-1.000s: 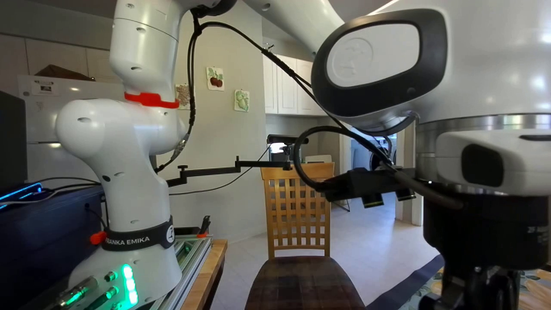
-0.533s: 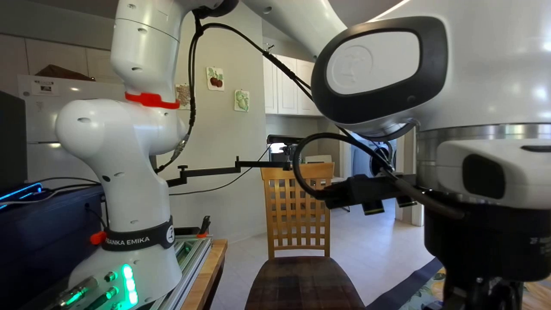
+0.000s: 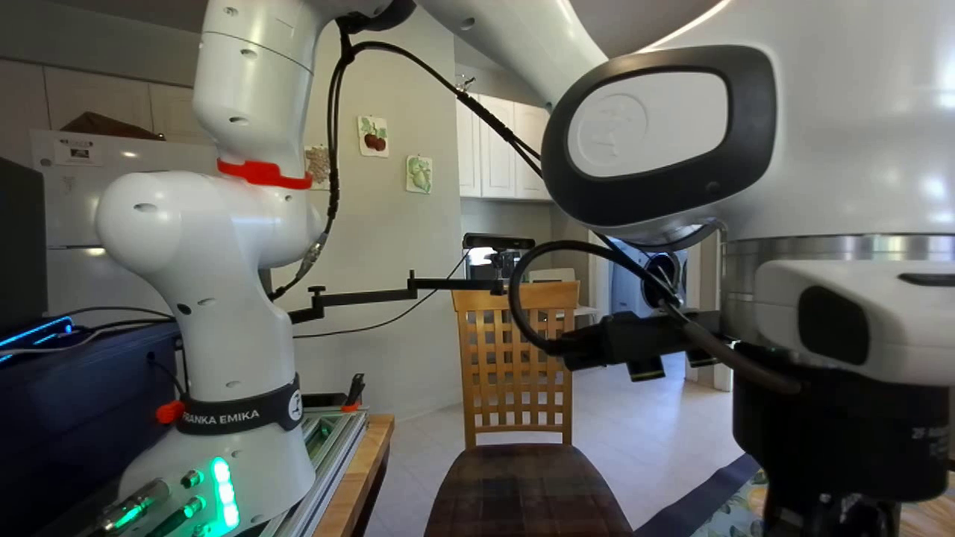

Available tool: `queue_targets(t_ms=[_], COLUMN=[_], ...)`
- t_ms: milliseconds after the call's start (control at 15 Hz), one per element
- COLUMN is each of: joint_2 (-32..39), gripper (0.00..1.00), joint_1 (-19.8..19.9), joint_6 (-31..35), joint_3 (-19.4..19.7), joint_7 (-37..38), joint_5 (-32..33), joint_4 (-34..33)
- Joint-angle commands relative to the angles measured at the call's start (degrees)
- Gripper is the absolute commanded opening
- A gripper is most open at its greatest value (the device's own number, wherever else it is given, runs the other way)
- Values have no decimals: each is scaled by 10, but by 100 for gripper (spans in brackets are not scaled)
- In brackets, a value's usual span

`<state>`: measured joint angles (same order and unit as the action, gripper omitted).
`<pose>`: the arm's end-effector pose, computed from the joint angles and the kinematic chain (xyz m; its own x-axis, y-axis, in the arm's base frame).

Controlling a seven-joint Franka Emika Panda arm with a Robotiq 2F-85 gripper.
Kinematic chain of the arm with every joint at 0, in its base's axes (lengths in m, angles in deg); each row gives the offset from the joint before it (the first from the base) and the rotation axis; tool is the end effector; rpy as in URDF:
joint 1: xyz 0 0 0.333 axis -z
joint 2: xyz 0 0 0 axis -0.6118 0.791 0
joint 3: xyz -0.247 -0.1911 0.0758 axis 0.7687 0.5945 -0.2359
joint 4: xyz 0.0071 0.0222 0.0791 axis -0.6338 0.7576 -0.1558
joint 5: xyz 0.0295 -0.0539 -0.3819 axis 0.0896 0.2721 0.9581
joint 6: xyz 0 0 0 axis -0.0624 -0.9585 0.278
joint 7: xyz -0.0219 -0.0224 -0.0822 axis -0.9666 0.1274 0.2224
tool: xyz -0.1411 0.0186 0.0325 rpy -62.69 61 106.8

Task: Place the lid on the glass jar.

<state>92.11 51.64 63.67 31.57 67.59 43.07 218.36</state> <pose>0.4364 -0.3250 0.2260 0.4971 -0.8656 0.0612 -0.8666 -0.4917 0.0850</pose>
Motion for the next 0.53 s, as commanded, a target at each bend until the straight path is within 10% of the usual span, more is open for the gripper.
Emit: queue_targets(t_ms=[0, 467], joint_2=[12, 22], gripper=[22, 22], joint_1=[7, 8], joint_6=[9, 11], joint_3=[-10, -12], joint_7=[1, 4], joint_5=[-23, -41], joint_4=[-9, -19])
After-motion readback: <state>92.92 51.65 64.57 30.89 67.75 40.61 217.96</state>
